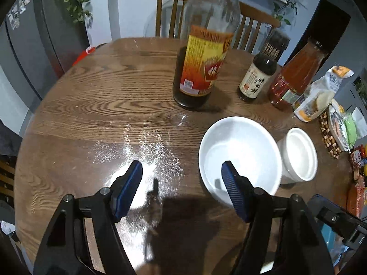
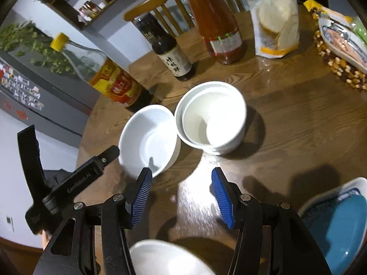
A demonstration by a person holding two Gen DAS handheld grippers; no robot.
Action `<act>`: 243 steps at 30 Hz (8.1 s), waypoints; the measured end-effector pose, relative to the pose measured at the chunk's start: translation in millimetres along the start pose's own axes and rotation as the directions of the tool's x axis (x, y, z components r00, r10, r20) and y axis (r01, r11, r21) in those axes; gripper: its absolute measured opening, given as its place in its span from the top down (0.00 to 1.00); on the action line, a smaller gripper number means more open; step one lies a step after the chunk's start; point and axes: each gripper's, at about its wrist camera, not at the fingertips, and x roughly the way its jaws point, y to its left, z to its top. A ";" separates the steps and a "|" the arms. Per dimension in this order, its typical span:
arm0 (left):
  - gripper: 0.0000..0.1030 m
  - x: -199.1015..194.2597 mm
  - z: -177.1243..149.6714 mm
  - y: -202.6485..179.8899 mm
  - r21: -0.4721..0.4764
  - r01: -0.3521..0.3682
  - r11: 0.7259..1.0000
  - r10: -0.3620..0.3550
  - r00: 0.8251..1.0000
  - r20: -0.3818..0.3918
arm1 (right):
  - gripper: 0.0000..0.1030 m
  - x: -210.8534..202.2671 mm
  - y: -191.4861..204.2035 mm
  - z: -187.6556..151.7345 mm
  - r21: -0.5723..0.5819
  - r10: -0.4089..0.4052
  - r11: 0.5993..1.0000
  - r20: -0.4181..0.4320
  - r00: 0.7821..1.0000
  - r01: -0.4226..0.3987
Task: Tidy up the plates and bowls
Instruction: 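Move both grippers to the smaller white bowl and grasp its rim, then lift the smaller white bowl with both grippers and carry it over the large bowl, then lower the smaller white bowl into the large white bowl with both grippers, then open both grippers and withdraw from the nested bowls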
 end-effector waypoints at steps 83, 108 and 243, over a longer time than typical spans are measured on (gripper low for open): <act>0.86 -131.6 -166.6 -89.1 0.096 -0.099 0.990 0.079 0.977 0.198 | 0.84 -100.6 2.7 -132.3 -0.242 0.107 0.964 -0.031 0.994 -0.111; 0.86 -109.4 -167.3 -87.0 0.087 -0.094 0.992 0.082 0.988 0.134 | 0.84 -81.7 -1.0 -130.8 -0.222 0.088 0.969 -0.087 0.992 -0.105; 0.31 -129.5 -149.5 -91.8 0.051 -0.165 0.985 0.154 0.972 0.176 | 0.44 -136.7 5.6 -128.9 -0.356 -0.063 0.925 0.201 0.978 0.133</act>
